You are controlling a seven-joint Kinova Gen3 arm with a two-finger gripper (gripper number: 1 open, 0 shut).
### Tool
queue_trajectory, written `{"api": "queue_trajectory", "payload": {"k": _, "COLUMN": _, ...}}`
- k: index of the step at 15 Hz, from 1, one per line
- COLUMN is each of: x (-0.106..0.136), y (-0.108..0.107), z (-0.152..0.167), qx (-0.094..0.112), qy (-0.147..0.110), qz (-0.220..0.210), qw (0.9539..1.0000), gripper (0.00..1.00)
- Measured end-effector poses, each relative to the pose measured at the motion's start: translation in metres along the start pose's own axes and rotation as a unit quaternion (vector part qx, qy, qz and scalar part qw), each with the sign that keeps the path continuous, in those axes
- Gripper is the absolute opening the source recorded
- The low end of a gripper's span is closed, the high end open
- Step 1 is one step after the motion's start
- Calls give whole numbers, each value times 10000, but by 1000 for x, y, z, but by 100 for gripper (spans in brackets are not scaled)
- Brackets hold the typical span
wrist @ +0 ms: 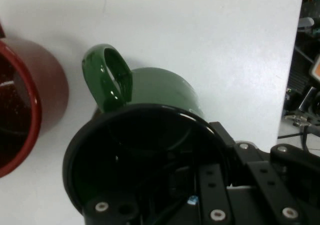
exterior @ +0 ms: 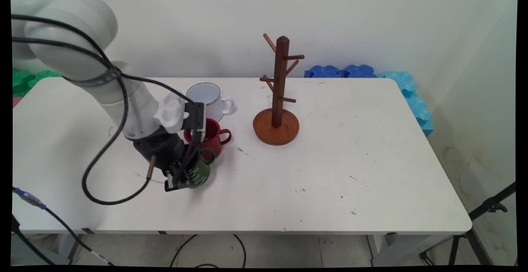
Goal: Place the picked object on the table
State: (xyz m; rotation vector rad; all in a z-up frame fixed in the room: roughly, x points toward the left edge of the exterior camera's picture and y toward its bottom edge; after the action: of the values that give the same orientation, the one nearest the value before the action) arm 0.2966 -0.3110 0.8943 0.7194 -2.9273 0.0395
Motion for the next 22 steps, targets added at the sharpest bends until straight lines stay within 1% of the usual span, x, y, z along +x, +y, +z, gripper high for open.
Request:
{"api": "queue_trajectory", "payload": {"k": 8, "x": 8, "y": -2, "z": 26, "qx": 0, "qy": -88, "qz": 1, "qw": 10000, "gripper": 0}}
{"api": "queue_trajectory", "payload": {"k": 19, "x": 15, "y": -5, "z": 45, "qx": -27, "qy": -105, "qz": -18, "qw": 9999, "gripper": 0}}
{"api": "queue_trajectory", "payload": {"k": 20, "x": 15, "y": -5, "z": 46, "qx": -31, "qy": -111, "qz": -28, "qw": 9999, "gripper": 100}}
{"api": "queue_trajectory", "payload": {"k": 22, "x": 16, "y": -5, "z": 48, "qx": -52, "qy": -109, "qz": -56, "qw": 9999, "gripper": 100}}
